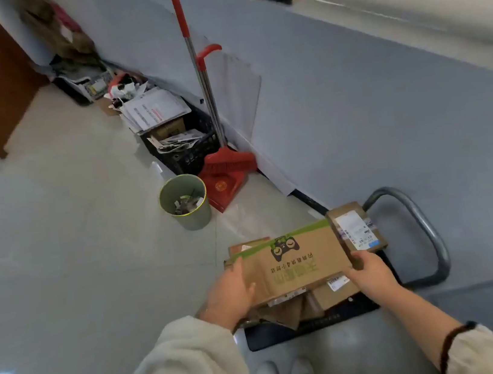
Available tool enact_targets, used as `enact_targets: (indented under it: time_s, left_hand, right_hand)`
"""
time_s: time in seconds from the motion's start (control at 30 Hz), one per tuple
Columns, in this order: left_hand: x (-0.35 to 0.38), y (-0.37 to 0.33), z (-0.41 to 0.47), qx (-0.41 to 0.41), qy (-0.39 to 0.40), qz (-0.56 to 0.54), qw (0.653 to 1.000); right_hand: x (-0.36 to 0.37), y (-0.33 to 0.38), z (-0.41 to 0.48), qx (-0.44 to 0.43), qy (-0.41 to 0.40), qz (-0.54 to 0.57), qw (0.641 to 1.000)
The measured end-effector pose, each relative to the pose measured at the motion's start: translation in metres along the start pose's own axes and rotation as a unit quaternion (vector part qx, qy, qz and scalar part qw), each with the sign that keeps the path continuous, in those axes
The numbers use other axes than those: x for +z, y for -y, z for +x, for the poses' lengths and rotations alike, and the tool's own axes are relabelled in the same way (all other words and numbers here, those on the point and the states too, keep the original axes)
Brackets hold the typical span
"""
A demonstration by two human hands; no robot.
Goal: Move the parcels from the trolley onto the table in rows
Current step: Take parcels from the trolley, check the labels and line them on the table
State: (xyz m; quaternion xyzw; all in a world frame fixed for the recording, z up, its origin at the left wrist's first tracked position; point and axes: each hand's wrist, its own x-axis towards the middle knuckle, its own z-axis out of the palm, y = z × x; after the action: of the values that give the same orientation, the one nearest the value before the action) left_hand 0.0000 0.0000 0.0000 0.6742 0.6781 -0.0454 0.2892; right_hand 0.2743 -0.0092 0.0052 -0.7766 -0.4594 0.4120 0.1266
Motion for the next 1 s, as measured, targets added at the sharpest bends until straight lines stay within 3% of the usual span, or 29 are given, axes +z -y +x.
enact_targets:
  time_s: [0.13,0.37,0.63,0.73,0.87,1.0]
  left_hand:
    - [0.019,0.011,0.022,-0.057,0.019,0.025,0.998]
    - [0.048,0.007,0.051,-0.104,0.043,-0.127,0.985]
    - [0.031,-0.005,0.057,-0.148,0.009,-0.106,0.983]
    - [0.001,-0.009,0.045,-0.114,-0.041,-0.11,0.987]
    - [-0.065,-0.02,0.02,-0.061,-0.171,-0.135,0.974]
    - [-0.137,-0.031,-0.015,0.025,-0.336,-0.229,0.913]
  right_hand:
    - [0.009,-0.006,0.037,0.036,0.035,-0.013,0.999]
    - [0.029,-0.005,0.077,0.083,0.065,0.038,0.994]
    - [0.019,-0.002,0.066,0.11,0.065,0.008,0.992]
    - [0.0,0.013,0.048,0.077,0.032,0.063,0.995]
    - [-0.042,0.054,0.018,-0.031,-0.055,0.135,0.989]
    - [-0.084,0.096,-0.02,-0.156,-0.13,0.229,0.952]
